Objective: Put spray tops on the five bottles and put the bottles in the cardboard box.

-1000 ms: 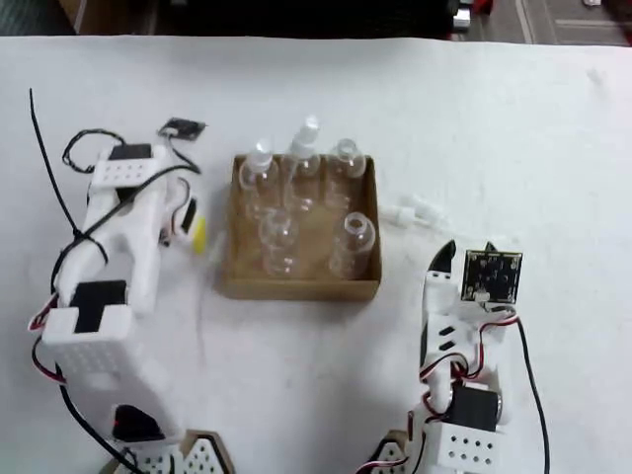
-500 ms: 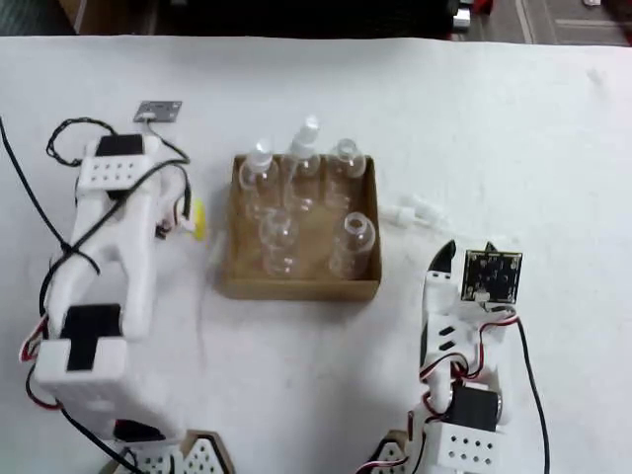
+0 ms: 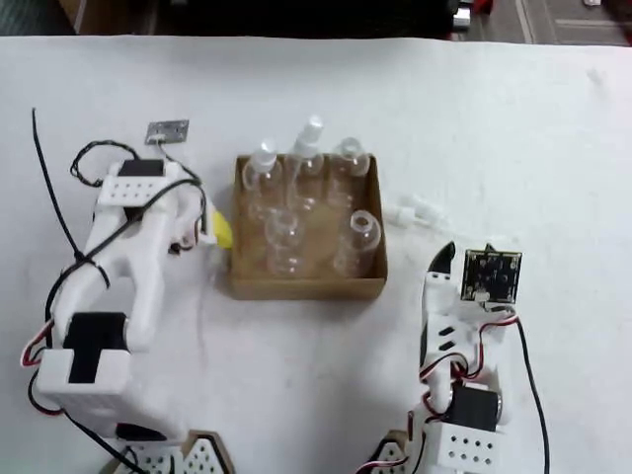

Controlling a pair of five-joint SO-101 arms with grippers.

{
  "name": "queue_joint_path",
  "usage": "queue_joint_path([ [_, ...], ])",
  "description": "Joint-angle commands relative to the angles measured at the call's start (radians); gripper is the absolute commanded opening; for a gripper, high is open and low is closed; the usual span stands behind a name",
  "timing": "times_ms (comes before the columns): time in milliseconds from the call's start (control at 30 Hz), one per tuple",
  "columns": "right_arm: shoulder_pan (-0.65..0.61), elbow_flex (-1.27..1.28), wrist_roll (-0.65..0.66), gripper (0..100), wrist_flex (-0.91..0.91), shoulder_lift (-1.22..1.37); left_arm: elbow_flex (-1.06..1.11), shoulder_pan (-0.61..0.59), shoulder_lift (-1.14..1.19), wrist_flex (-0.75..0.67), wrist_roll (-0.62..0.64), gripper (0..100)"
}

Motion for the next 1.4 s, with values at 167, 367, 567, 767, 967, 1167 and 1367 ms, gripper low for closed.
queue_joint_path([
  [167,0.007,0.006,0.000,15.5,0.005,-0.005,0.048,0.005,0.004,-0.153,0.017,30],
  [367,0.007,0.006,0.000,15.5,0.005,-0.005,-0.040,-0.061,0.048,-0.084,0.014,30],
  [567,0.007,0.006,0.000,15.5,0.005,-0.005,-0.084,-0.180,0.056,-0.038,-0.028,30],
  [767,0.007,0.006,0.000,15.5,0.005,-0.005,-0.147,-0.211,0.051,0.072,-0.109,27],
  [967,0.005,0.006,0.000,15.5,0.005,-0.005,-0.224,-0.068,0.061,0.121,-0.106,27],
  [1167,0.005,0.006,0.000,15.5,0.005,-0.005,-0.216,-0.021,0.064,0.071,-0.103,27],
  [1367,0.005,0.006,0.000,15.5,0.005,-0.005,-0.077,-0.021,0.064,-0.080,-0.103,27],
])
